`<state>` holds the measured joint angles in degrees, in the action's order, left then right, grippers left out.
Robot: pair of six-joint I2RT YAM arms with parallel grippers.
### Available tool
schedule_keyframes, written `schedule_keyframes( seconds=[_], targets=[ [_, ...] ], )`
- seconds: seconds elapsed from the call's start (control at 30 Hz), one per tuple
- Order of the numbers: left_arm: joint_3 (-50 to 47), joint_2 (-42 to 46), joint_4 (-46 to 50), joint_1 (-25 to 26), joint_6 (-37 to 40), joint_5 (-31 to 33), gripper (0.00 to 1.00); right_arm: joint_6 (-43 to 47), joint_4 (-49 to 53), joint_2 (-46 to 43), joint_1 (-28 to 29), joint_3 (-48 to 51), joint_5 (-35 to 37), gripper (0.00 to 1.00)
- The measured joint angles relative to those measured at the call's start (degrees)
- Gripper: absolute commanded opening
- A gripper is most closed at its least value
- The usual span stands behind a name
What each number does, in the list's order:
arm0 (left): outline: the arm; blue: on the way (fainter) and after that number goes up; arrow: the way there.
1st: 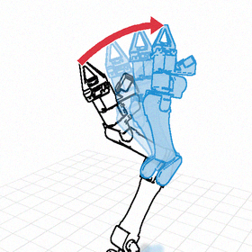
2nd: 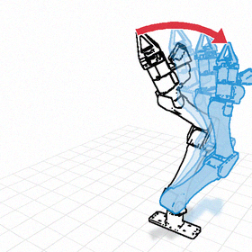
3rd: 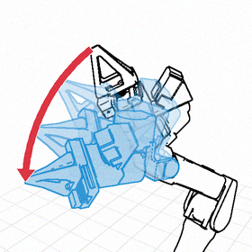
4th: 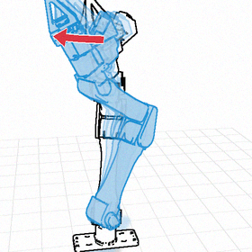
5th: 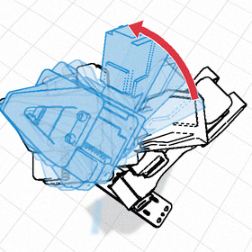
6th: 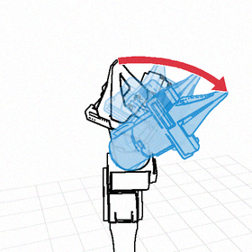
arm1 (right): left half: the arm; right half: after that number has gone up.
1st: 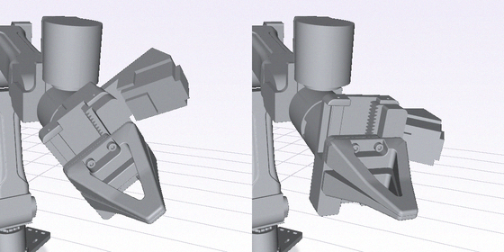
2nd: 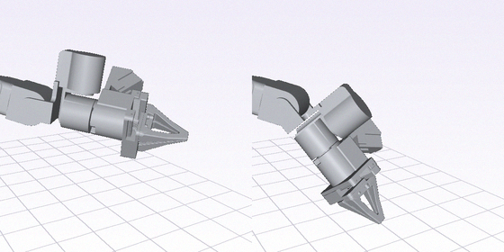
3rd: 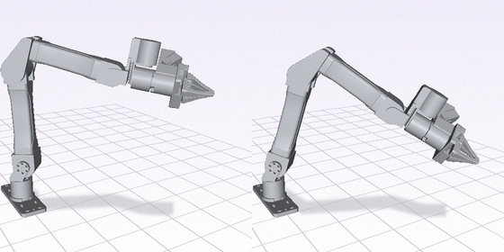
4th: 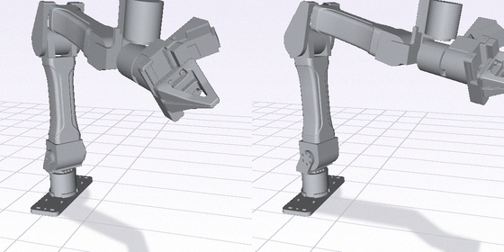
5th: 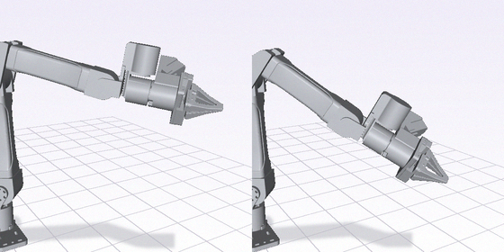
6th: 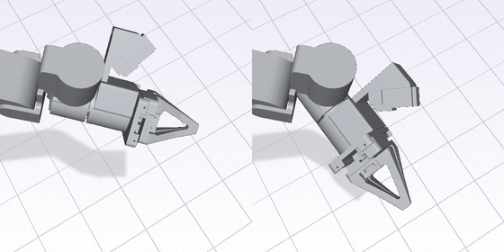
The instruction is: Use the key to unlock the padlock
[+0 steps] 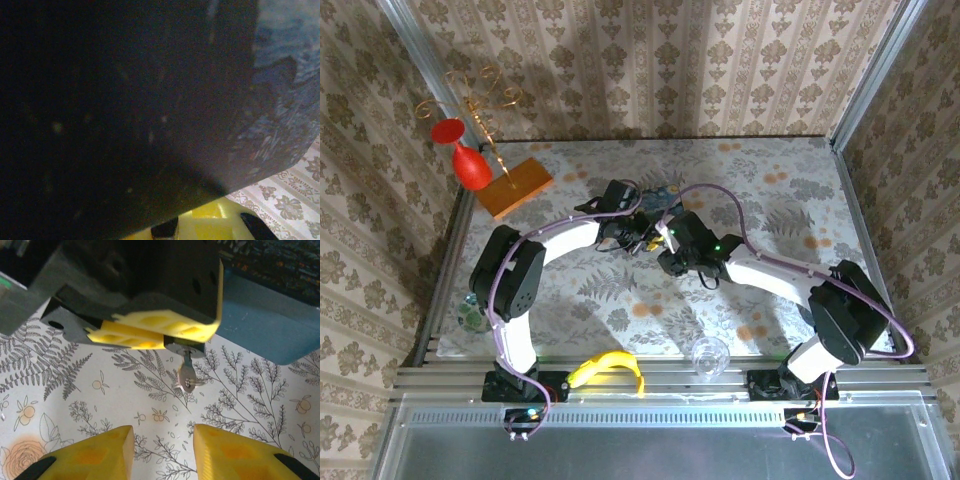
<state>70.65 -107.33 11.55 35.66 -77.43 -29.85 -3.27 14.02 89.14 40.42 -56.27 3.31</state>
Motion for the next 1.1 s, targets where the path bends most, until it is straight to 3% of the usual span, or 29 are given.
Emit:
schedule_keyframes(
  seconds=[0.8, 1.1],
  targets=[
    [0.4, -1.0, -1.5, 0.7, -1.1, -1.2, 0.0, 3.3, -1.8, 5.2, 0.7, -3.8, 7.0, 0.31],
    [0.4, -1.4, -2.7, 0.7, -1.8, -2.1, 0.0, 3.5, -7.3, 4.9, 0.7, -0.9, 7.1, 0.31]
  ],
)
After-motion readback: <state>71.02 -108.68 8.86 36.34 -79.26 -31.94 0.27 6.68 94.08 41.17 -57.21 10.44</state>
